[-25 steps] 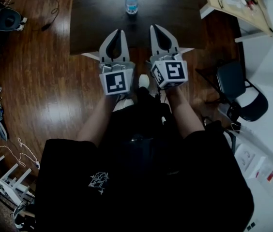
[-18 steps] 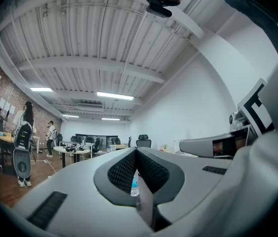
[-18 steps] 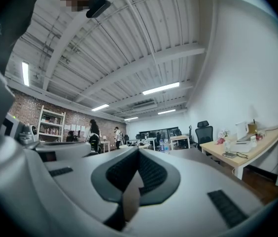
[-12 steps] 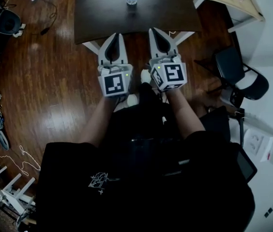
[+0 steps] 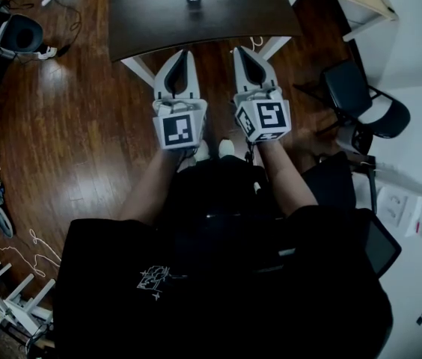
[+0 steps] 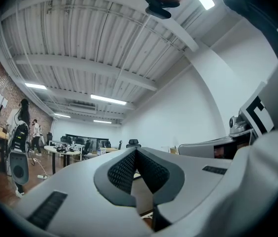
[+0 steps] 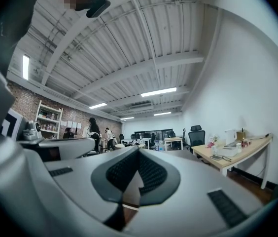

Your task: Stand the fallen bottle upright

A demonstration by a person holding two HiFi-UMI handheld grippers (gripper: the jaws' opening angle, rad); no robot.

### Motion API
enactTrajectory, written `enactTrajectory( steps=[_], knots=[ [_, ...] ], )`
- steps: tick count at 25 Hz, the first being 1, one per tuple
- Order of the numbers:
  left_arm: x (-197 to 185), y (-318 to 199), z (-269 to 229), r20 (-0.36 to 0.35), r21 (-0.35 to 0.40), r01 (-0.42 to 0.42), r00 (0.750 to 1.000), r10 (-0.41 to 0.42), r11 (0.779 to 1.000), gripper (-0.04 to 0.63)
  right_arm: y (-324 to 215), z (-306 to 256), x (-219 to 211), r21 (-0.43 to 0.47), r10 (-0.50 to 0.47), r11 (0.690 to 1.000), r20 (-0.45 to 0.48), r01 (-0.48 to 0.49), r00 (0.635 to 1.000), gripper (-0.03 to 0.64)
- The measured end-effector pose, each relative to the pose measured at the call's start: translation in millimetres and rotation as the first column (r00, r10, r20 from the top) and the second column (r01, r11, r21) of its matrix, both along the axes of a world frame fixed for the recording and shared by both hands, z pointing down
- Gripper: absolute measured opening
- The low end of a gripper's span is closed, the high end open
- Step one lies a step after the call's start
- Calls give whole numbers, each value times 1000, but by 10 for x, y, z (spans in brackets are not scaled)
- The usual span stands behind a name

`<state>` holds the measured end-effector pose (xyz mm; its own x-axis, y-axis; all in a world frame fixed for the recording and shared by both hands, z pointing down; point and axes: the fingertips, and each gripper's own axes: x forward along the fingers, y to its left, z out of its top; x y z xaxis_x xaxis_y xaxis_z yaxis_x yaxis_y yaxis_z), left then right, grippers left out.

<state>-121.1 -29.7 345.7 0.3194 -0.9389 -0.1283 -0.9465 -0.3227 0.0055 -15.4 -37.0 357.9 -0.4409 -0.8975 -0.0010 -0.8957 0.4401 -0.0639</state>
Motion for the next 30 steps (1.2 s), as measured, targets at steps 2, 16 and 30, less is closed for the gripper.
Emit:
enactTrajectory(
  steps=[2, 16, 30],
  knots=[
    [71, 75, 2, 2, -2, -2, 1000, 2, 1000, -14, 86, 10, 51, -1, -3, 1000, 4, 3, 1000, 14],
    [784, 1306, -6, 62, 9, 51, 997, -52, 999, -14, 1269, 171, 763, -16, -48, 999, 43, 49, 998, 14],
    [971, 2163, 47, 49, -54, 107, 993, -105, 993, -14, 2055, 115, 960, -13, -92, 996, 79, 93, 993, 14]
  ],
)
